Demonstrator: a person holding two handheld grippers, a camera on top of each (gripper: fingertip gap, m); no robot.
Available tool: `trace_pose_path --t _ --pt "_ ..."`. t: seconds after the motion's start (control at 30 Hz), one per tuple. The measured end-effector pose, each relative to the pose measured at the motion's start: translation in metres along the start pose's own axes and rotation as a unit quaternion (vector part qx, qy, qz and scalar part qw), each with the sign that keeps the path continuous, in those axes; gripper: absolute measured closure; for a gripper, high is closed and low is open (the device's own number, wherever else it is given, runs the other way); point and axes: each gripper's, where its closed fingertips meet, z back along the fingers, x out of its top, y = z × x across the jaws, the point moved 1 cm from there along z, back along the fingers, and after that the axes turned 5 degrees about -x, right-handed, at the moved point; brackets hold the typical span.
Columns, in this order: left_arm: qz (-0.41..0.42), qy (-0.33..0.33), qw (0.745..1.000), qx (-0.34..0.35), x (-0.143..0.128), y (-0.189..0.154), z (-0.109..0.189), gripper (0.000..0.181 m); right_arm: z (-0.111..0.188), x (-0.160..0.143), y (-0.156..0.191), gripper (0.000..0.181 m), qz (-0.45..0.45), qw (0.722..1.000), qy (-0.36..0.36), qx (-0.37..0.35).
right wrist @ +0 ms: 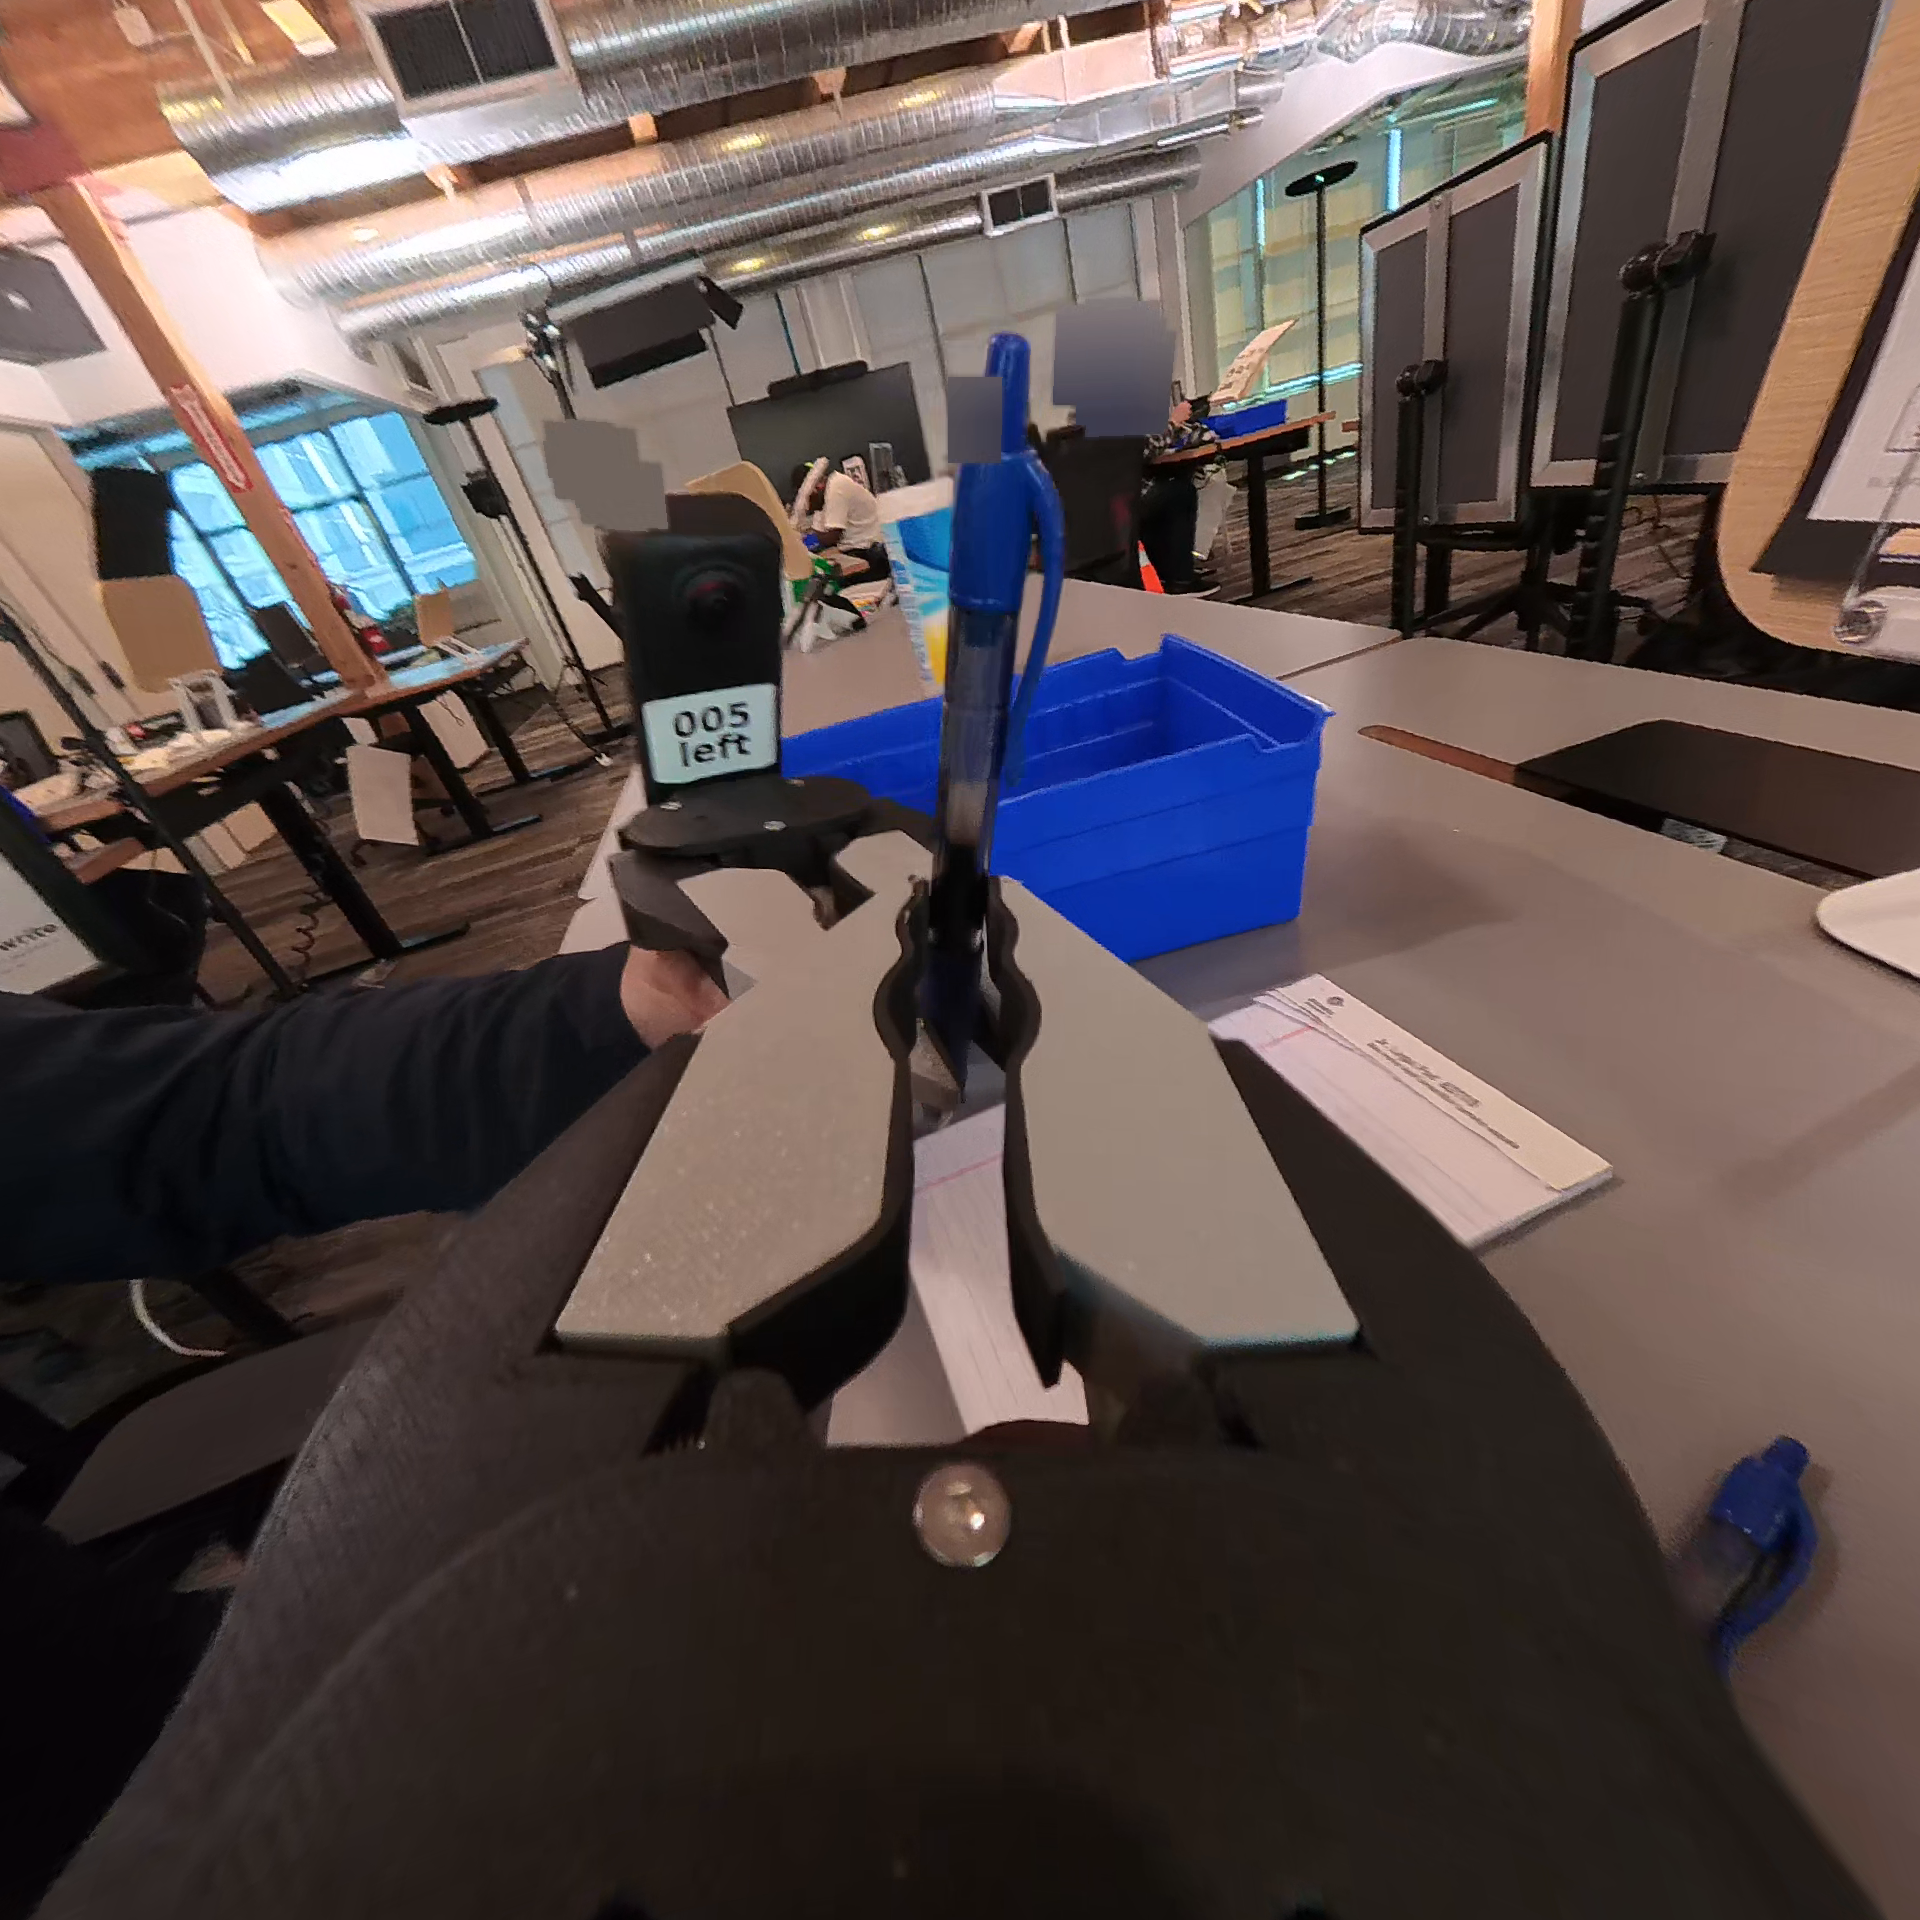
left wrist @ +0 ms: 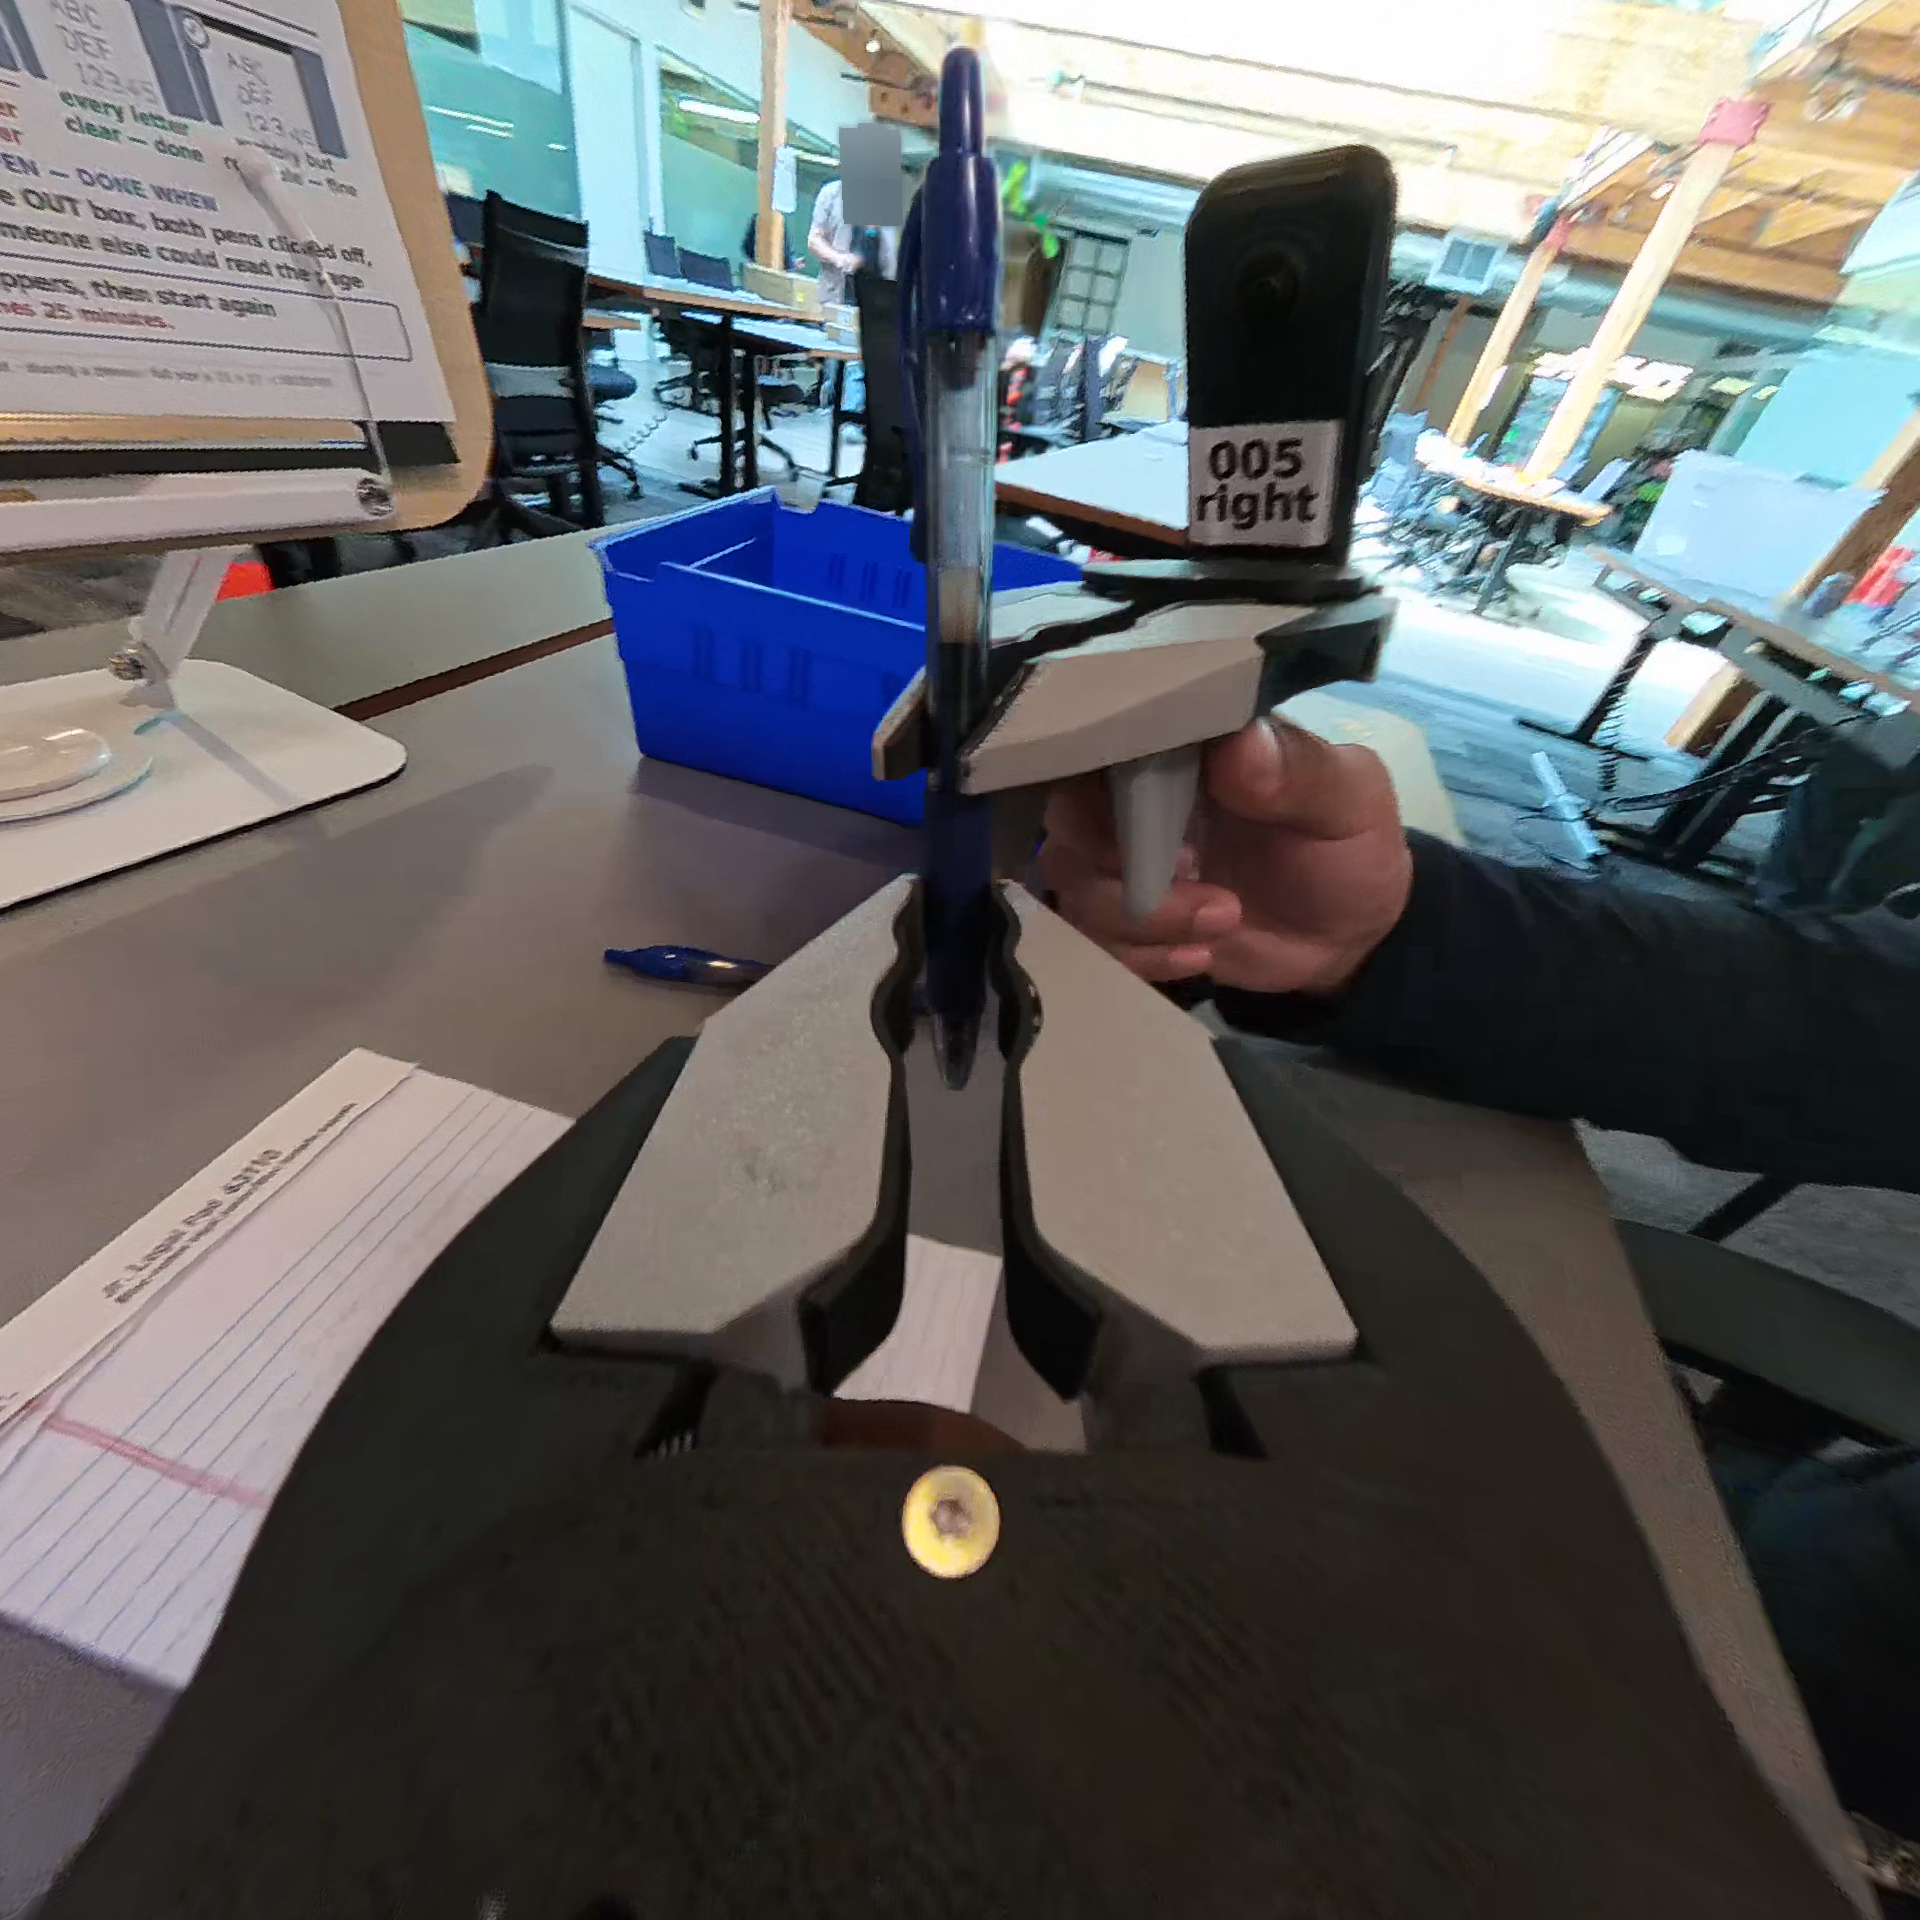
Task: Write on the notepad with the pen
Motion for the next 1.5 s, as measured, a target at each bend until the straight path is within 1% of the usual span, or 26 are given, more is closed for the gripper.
trace_pose_path --t 0.1,0.17,0.33,0.4,0.57,0.7,0.73,0.8,0.9,1.07,1.2,1.27,1.3,1.33,1.43,1.47,1.5 --pt "-0.039 0.030 0.997 0.053 -0.006 0.011 0.001 0.173 -0.002 -0.005 -0.007 0.173 0.023 0.999 0.018 -0.032" --pt "-0.063 0.050 0.993 0.085 -0.010 0.018 0.002 0.173 -0.002 -0.007 -0.009 0.167 0.033 0.998 0.025 -0.043" --pt "-0.112 0.087 0.980 0.138 -0.016 0.028 0.003 0.173 -0.002 -0.007 -0.014 0.160 0.024 0.998 0.022 -0.052" --pt "-0.133 0.104 0.975 0.143 -0.020 0.028 0.002 0.173 0.000 -0.005 -0.015 0.159 0.017 0.998 0.017 -0.052" --pt "-0.196 0.128 0.950 0.205 -0.021 0.037 0.006 0.173 0.000 -0.007 -0.020 0.159 0.009 0.998 0.022 -0.060" --pt "-0.234 0.148 0.932 0.233 -0.023 0.042 0.006 0.173 -0.001 -0.011 -0.025 0.161 0.000 0.997 0.032 -0.072" --pt "-0.242 0.153 0.929 0.237 -0.024 0.042 0.006 0.173 -0.001 -0.013 -0.027 0.162 -0.003 0.996 0.035 -0.076" --pt "-0.245 0.158 0.928 0.233 -0.027 0.042 0.005 0.172 0.000 -0.015 -0.028 0.175 -0.006 0.996 0.043 -0.078" --pt "-0.219 0.143 0.943 0.208 -0.028 0.036 0.001 0.171 0.002 -0.015 -0.027 0.175 0.001 0.996 0.047 -0.073" --pt "-0.141 0.093 0.977 0.127 -0.021 0.018 -0.003 0.150 0.002 -0.013 -0.022 0.175 0.006 0.997 0.049 -0.059" --pt "-0.056 0.062 0.996 0.034 -0.016 -0.002 -0.006 0.133 0.001 -0.012 -0.009 0.175 0.010 0.999 0.046 -0.012" --pt "-0.027 0.055 0.998 -0.009 -0.016 -0.011 -0.006 0.135 0.002 -0.009 0.000 0.175 0.017 0.999 0.040 0.013" --pt "-0.016 0.052 0.998 -0.032 -0.016 -0.016 -0.006 0.139 0.003 -0.008 0.005 0.175 0.019 0.999 0.034 0.031" --pt "-0.006 0.048 0.997 -0.052 -0.015 -0.021 -0.005 0.145 0.004 -0.006 0.010 0.175 0.019 0.998 0.030 0.047" --pt "0.017 0.029 0.995 -0.097 -0.009 -0.031 -0.002 0.170 0.008 -0.001 0.025 0.175 0.014 0.995 0.016 0.097" --pt "0.025 0.022 0.993 -0.111 -0.007 -0.033 0.000 0.174 0.009 0.001 0.028 0.175 0.012 0.994 0.011 0.109" --pt "0.032 0.019 0.992 -0.124 -0.005 -0.036 0.001 0.175 0.009 0.002 0.031 0.175 0.012 0.993 0.008 0.116"
